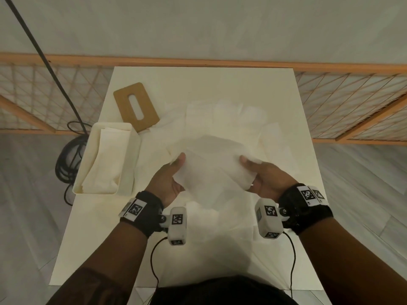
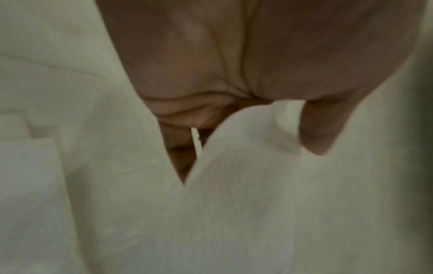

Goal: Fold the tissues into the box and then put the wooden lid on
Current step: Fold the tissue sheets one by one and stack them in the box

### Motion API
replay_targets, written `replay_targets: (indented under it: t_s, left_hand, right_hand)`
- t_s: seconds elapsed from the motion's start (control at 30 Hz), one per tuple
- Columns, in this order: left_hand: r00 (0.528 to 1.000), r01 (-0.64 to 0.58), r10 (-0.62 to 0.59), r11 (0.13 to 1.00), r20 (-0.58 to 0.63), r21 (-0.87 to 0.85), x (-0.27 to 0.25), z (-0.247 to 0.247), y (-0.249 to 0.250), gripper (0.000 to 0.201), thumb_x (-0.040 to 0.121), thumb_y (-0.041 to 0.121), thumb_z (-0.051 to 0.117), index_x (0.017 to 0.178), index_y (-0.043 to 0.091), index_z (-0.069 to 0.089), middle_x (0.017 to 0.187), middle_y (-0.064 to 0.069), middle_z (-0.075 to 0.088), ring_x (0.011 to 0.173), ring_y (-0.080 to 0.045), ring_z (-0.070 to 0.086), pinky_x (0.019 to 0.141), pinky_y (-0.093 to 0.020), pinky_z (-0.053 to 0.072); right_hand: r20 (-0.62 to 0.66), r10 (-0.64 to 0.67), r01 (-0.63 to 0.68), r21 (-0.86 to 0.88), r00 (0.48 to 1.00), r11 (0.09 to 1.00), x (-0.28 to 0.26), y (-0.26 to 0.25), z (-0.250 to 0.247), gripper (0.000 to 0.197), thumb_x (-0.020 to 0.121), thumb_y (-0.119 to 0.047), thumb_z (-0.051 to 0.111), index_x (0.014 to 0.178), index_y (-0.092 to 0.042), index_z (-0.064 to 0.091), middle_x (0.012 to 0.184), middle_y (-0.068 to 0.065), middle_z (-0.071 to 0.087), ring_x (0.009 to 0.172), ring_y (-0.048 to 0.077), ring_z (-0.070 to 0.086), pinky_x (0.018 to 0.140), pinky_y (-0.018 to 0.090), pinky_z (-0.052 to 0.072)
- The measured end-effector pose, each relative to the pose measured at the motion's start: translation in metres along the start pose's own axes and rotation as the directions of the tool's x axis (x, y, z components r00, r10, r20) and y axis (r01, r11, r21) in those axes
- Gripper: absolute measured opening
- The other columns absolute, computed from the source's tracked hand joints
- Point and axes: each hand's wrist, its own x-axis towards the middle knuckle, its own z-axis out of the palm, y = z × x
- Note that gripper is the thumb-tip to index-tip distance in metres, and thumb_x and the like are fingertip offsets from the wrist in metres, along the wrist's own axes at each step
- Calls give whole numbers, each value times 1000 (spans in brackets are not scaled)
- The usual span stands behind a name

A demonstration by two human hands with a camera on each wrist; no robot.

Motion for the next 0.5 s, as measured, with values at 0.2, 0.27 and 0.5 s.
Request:
replay_targets:
  t_s: [0.2, 0.27, 0.5]
  left_hand:
    - [993, -78, 89, 986, -71, 148, 8, -7, -10, 32, 90, -6, 62, 110, 15, 75, 107, -9, 76, 100, -28, 71, 85, -42, 58]
    - [999, -30, 28, 989, 15, 146, 8, -11, -7, 35, 90, 9, 66, 124, 16, 69, 120, -9, 72, 107, -27, 69, 88, -45, 57]
    - [999, -18, 31, 903, -24, 429, 12, 6, 2, 15, 92, 13, 71, 81, 21, 75, 87, -1, 73, 83, -22, 66, 82, -37, 52]
  right_hand:
    - [-17, -30, 27, -126, 999, 992, 4, 16, -3, 48, 86, -7, 76, 132, -8, 63, 128, 13, 70, 120, 33, 66, 107, 56, 48]
    - [-43, -48, 40, -161, 998, 986, 2, 13, -7, 48, 85, -11, 78, 131, -14, 65, 125, 10, 72, 118, 32, 68, 105, 60, 48]
    - [34, -82, 88, -265, 996, 960, -7, -5, -19, 47, 85, -12, 77, 130, -9, 65, 126, 12, 71, 117, 33, 67, 107, 56, 48]
